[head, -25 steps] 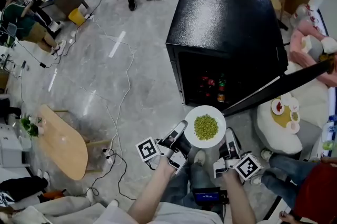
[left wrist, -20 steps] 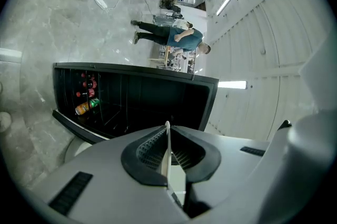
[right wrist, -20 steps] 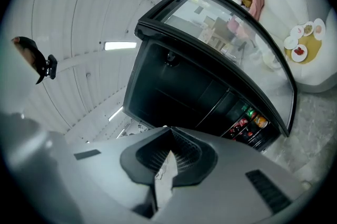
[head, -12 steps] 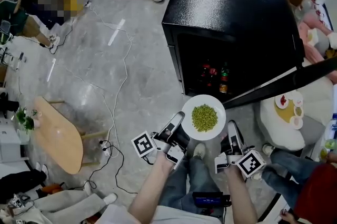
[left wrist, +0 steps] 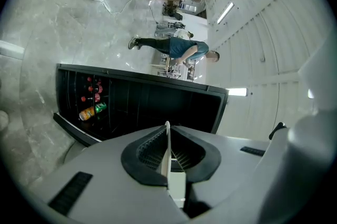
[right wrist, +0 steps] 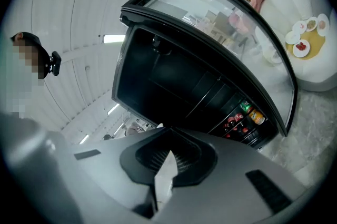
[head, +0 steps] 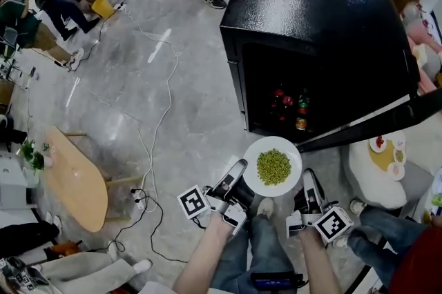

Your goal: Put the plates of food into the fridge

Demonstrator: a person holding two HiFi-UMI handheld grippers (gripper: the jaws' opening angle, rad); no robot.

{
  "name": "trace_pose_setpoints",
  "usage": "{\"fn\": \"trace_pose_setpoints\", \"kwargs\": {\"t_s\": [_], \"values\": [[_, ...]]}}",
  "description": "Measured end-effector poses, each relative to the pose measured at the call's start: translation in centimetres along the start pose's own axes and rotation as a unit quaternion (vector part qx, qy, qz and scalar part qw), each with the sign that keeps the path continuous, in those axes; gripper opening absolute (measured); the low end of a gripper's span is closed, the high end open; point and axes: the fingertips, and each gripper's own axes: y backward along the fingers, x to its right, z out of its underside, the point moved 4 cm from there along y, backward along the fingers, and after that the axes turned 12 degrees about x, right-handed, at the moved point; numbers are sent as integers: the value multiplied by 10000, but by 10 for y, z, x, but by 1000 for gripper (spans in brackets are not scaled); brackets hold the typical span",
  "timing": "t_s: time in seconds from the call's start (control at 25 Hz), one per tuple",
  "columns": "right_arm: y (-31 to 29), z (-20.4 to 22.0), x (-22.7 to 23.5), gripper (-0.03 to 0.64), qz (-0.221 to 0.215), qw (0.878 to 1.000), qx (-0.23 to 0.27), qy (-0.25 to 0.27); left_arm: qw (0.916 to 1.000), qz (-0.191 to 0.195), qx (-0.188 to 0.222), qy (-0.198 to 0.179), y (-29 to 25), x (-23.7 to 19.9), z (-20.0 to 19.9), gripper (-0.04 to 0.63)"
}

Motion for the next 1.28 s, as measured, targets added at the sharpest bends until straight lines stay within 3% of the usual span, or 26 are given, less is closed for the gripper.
{"fn": "trace_pose_setpoints", "kwargs": {"t_s": [1.08,1.28], "values": [[-10,4,43,8,66,9997,228,-73,9993,98,344,-108,-12,-50,-24,21],[-8,2,47,8,139,9993,349,-65,9977,248,624,-128,-17,-53,-31,21]]}}
